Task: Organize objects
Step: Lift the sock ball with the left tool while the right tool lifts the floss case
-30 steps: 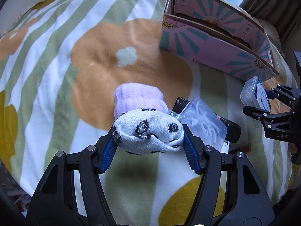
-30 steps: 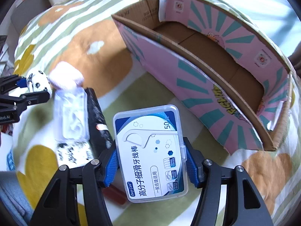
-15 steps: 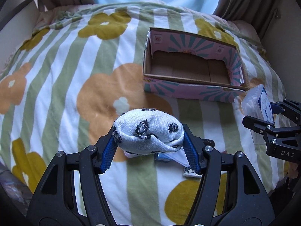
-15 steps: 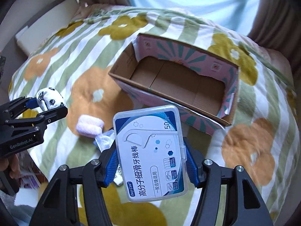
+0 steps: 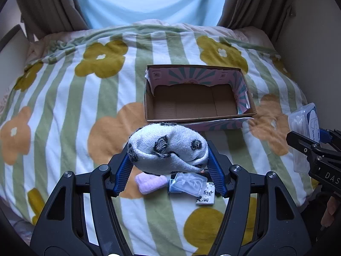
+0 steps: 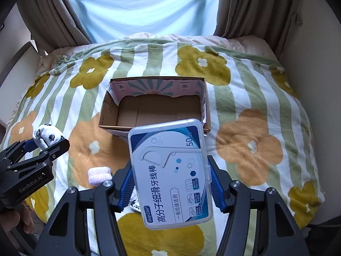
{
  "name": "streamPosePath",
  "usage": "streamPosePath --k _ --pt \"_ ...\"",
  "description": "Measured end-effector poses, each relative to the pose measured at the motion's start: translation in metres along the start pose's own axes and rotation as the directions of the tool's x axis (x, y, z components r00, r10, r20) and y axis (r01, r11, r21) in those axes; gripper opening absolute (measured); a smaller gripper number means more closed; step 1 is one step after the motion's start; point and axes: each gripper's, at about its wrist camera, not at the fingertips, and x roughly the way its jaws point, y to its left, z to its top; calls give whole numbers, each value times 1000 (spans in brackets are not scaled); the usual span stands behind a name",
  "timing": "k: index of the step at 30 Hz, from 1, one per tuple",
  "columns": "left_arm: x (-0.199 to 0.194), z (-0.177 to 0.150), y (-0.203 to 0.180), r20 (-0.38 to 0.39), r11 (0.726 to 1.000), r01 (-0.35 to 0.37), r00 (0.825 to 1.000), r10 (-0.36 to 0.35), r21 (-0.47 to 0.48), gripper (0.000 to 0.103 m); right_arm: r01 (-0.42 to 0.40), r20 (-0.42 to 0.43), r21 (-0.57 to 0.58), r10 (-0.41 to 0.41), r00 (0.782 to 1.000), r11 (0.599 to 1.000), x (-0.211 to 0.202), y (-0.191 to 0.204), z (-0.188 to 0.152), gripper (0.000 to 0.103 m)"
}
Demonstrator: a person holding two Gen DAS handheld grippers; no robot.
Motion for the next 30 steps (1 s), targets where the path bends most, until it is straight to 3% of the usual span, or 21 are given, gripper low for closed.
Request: streamPosePath --k 15,30 --pt "10 33 -7 -5 999 22 1000 -22 24 61 19 11 33 -19 1000 999 6 -6 26 57" --pt "70 123 8 -4 1000 6 1000 -6 3 61 31 17 22 -32 999 999 65 -15 105 57"
